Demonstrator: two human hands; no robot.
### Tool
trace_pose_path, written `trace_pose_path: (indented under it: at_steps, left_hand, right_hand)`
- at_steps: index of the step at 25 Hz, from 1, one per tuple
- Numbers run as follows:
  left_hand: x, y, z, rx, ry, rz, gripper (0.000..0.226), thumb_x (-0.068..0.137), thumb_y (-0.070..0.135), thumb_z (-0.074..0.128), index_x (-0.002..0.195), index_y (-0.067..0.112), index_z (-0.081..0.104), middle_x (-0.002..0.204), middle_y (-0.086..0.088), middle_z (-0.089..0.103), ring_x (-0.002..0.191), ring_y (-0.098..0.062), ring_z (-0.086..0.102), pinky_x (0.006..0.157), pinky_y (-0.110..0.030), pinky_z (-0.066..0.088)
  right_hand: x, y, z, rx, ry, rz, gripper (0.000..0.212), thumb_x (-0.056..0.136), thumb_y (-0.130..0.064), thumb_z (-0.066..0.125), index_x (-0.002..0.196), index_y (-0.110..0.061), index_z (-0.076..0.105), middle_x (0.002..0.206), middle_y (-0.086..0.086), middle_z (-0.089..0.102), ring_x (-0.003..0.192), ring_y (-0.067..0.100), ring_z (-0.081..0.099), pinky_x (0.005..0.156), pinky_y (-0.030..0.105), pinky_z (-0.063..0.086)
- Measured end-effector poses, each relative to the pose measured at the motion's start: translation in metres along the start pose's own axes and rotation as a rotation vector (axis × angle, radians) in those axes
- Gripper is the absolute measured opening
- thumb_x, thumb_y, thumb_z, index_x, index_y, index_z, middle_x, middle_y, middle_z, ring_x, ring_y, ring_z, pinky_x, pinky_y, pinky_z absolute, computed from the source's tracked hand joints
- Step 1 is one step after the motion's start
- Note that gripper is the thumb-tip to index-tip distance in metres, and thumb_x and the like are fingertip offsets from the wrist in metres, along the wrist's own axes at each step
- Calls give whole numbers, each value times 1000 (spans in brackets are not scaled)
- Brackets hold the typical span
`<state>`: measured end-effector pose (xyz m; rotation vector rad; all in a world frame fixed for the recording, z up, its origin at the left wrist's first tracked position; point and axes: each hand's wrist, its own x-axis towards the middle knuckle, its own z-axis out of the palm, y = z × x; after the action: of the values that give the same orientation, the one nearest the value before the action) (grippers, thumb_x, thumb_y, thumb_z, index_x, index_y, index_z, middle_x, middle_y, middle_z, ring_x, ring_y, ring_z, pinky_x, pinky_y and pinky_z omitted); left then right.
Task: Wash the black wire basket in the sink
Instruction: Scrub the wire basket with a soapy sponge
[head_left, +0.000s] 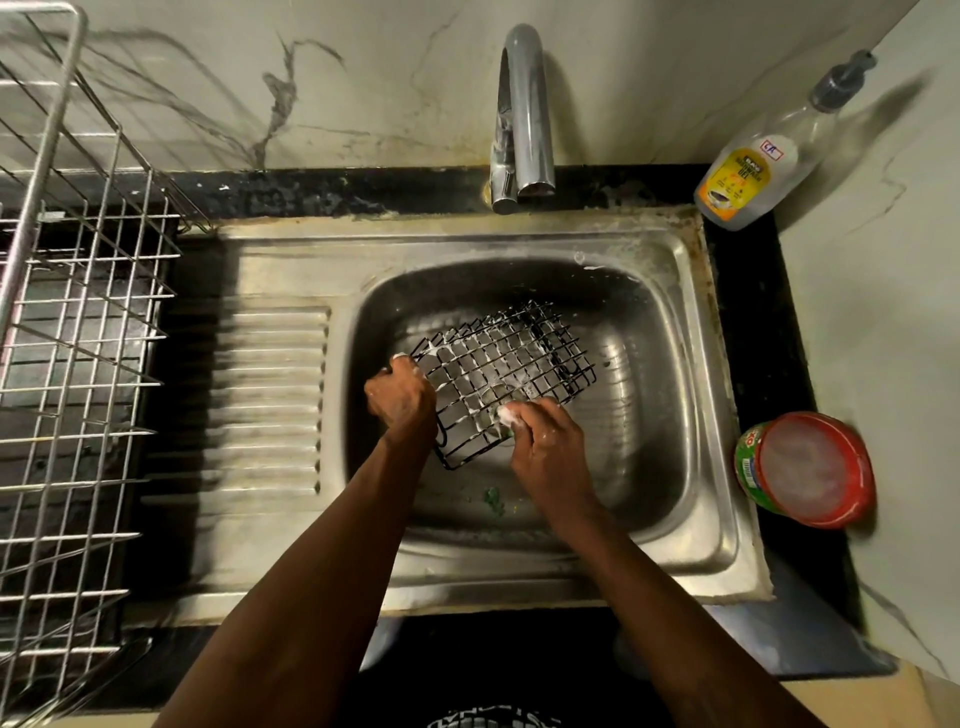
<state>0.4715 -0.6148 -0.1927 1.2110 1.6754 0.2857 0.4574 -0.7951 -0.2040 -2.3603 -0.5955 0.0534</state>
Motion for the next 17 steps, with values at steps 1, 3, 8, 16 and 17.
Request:
trace_pose_path:
  at_steps: [1,3,8,16,17]
  left_hand:
    - [1,0,1,15,7,11,28,93,25,56,90,0,69,88,-14,67,79,-26,61,52,-27,36]
    - [1,-1,2,30,-3,25,30,93,25,56,93,-2,69,91,-15,67,84,-27,63,54,-24,37]
    - [-1,-3,-3,83,-26,49,37,98,24,49,112,-6,65,105,-17,64,88,-26,58,60,-30,42]
    - [-3,2,-3,-38,16,-10,27,92,26,57,89,2,68,89,-13,68,75,-24,56,66,-33,40]
    - [-1,1,-4,-35,28,0,29,92,26,57,91,-1,69,89,-14,69,73,-23,57,65,-33,42]
  right_hand:
    - [2,1,1,4,14,33,22,87,5,68,107,-2,72,101,14,71,90,18,64,89,-4,34]
    - [-1,-6,3,36,26,119,20,88,5,64,104,-3,72,99,12,70,87,17,62,84,-7,31]
    - [24,14,-10,13,14,275,21,91,2,60,107,-6,71,96,12,69,83,16,61,69,0,31]
    - [30,24,-9,-11,54,233,20,86,7,63,101,-2,72,91,17,69,79,22,60,72,0,29]
    - [35,24,-9,-26,59,270,20,86,5,62,102,-2,72,92,17,69,81,25,62,69,4,28]
